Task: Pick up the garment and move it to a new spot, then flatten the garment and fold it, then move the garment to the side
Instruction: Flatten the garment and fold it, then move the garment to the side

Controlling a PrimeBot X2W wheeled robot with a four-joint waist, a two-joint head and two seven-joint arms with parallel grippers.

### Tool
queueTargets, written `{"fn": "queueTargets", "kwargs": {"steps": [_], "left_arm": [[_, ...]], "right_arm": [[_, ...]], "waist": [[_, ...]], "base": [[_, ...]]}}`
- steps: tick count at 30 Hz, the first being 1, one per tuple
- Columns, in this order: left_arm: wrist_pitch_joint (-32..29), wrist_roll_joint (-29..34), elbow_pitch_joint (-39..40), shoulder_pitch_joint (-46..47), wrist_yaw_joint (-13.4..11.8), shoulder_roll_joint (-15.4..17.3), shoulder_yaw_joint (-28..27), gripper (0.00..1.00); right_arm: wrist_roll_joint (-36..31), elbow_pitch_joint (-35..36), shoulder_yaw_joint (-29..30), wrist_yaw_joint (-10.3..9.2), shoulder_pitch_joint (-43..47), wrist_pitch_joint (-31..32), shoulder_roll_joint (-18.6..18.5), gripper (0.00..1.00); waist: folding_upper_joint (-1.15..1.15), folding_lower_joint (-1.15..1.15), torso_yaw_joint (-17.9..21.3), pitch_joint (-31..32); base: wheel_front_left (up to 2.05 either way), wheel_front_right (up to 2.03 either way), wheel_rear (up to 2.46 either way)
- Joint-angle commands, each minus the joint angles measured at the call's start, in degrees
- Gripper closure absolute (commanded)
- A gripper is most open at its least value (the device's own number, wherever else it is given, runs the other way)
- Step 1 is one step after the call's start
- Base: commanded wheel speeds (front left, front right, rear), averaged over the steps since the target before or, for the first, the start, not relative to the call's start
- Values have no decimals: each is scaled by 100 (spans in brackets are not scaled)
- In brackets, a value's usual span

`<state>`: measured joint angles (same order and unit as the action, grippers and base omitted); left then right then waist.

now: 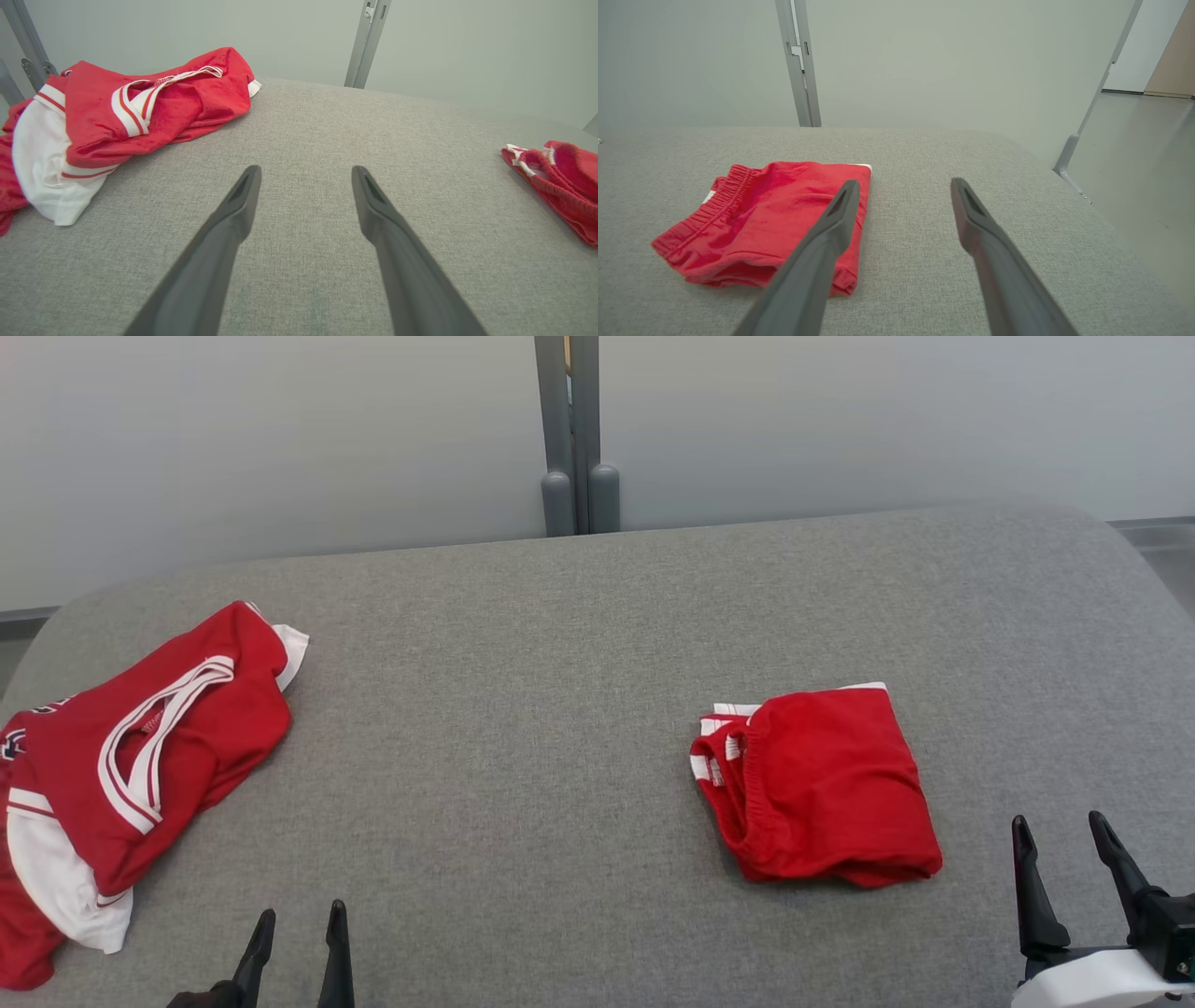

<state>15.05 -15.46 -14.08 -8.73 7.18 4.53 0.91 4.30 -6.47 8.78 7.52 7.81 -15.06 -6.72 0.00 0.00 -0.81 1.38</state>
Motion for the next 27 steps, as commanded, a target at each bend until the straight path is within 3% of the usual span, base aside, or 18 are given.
{"fn": "queueTargets", "kwargs": {"steps": [1,27], "left_arm": [[15,50,17,-51,24,-12,-27,0],[15,171,206,9,37,-69,-78,0]], "right_arm": [[-34,5,20,-6,30,-16,2,0],[158,169,35,-6,-263,-16,-90,0]], "waist": [[0,0,-18,3],[0,0,-25,-152]], "base": [[0,0,0],[0,0,0]]}}
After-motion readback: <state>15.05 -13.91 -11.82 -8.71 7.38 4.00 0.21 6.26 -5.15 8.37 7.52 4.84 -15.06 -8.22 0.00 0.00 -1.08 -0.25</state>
